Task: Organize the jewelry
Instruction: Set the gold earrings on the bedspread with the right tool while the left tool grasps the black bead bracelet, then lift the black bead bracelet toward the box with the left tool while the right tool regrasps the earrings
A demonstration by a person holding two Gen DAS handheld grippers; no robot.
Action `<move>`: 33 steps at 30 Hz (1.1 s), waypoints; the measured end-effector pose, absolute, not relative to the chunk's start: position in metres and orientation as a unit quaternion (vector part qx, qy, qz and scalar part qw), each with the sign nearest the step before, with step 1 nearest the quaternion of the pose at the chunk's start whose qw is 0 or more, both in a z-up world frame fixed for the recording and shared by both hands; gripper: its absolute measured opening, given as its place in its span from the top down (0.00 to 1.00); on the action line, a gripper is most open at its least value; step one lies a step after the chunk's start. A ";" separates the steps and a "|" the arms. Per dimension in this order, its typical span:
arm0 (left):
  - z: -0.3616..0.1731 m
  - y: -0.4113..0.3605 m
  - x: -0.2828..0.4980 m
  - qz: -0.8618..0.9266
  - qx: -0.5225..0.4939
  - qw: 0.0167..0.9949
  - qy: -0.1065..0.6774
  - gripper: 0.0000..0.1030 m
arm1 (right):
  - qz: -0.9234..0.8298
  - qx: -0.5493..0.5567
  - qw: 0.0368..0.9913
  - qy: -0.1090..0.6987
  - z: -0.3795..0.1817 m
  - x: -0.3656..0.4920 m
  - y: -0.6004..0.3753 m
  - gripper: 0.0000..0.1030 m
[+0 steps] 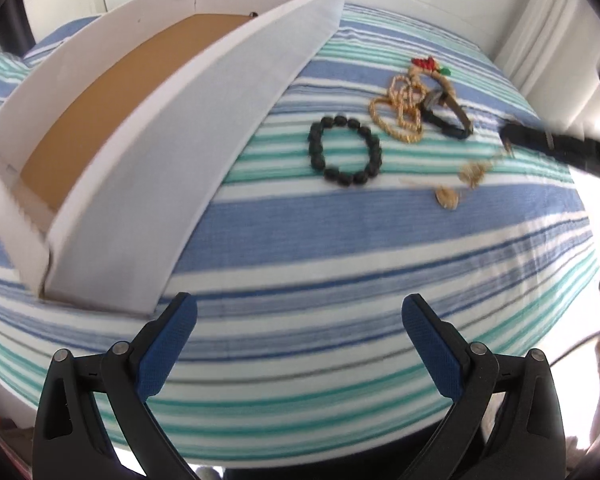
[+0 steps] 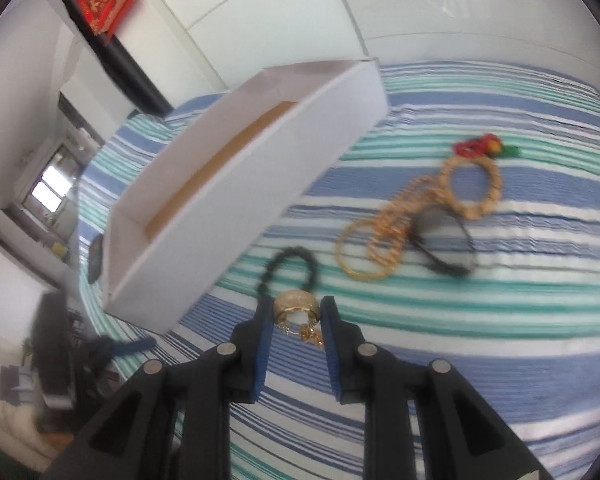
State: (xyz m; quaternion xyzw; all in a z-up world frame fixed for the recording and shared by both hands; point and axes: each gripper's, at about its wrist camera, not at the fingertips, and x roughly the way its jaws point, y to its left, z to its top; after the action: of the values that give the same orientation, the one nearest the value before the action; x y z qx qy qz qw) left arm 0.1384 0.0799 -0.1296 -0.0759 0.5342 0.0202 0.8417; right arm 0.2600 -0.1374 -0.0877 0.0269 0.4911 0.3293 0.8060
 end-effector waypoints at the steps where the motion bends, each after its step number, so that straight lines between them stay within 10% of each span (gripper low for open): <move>1: -0.128 0.078 0.144 0.019 -0.074 0.842 0.534 0.01 | 0.313 0.016 0.811 0.493 -0.092 0.259 -0.146 0.77; 8: -0.116 0.038 0.200 -0.034 -0.002 0.858 0.513 0.01 | 0.223 -0.025 0.828 0.513 -0.126 0.254 -0.183 0.76; 11: -0.127 0.024 0.226 -0.054 0.040 0.854 0.515 0.01 | 0.206 -0.006 0.830 0.519 -0.131 0.252 -0.195 0.54; 22: -0.168 0.018 0.250 -0.075 0.072 0.836 0.538 0.17 | 0.242 -0.028 0.820 0.518 -0.120 0.215 -0.202 0.54; 28: -0.165 0.012 0.245 -0.099 0.063 0.842 0.526 0.75 | 0.216 -0.043 0.816 0.534 -0.153 0.229 -0.176 0.54; 33: -0.162 0.027 0.240 -0.109 -0.005 0.831 0.545 0.90 | 0.206 -0.051 0.833 0.512 -0.155 0.236 -0.159 0.54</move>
State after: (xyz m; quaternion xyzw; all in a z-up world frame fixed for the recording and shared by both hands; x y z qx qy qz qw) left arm 0.2398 0.0269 -0.1623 -0.0051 0.5453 -0.1089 0.8311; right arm 0.2364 -0.1587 -0.1554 -0.0506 0.5116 0.2058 0.8327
